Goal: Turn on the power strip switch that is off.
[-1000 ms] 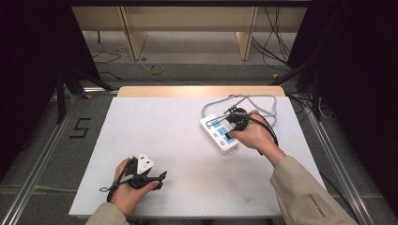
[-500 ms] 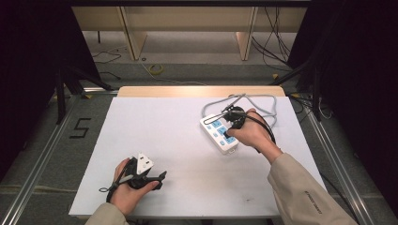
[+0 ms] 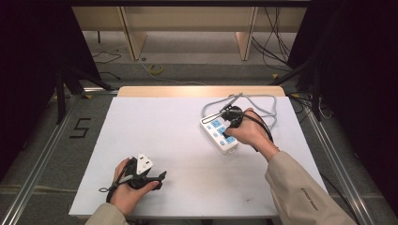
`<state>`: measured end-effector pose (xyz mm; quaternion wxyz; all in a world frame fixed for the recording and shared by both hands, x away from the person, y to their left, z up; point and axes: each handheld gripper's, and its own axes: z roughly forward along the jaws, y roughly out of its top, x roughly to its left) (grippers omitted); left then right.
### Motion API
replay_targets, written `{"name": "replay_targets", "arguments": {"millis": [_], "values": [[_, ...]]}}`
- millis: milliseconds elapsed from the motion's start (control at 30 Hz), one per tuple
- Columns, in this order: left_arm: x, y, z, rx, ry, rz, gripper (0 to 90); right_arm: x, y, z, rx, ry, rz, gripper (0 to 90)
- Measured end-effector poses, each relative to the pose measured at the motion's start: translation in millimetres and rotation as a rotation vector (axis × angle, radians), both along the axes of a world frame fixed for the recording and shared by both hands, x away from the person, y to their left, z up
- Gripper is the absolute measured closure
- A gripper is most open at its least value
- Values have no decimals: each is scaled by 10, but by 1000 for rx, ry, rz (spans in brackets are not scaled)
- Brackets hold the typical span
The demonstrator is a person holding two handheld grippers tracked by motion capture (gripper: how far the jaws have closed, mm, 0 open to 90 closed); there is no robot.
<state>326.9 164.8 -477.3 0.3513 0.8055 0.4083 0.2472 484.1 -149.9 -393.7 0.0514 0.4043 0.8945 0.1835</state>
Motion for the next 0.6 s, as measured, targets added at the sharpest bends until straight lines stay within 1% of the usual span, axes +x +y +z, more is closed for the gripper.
{"name": "replay_targets", "arguments": {"millis": [167, 367, 533, 600], "values": [[-1, 1, 0, -1, 0, 0, 202, 24, 22, -5, -10, 0, 8, 900], [-3, 3, 2, -1, 0, 0, 202, 52, 48, -19, -15, 3, 5, 900], [-3, 3, 1, 0, 0, 0, 202, 75, 56, -47, -24, 16, -6, 900], [-3, 3, 1, 0, 0, 0, 202, 84, 57, -58, -26, 14, -2, 900]]}}
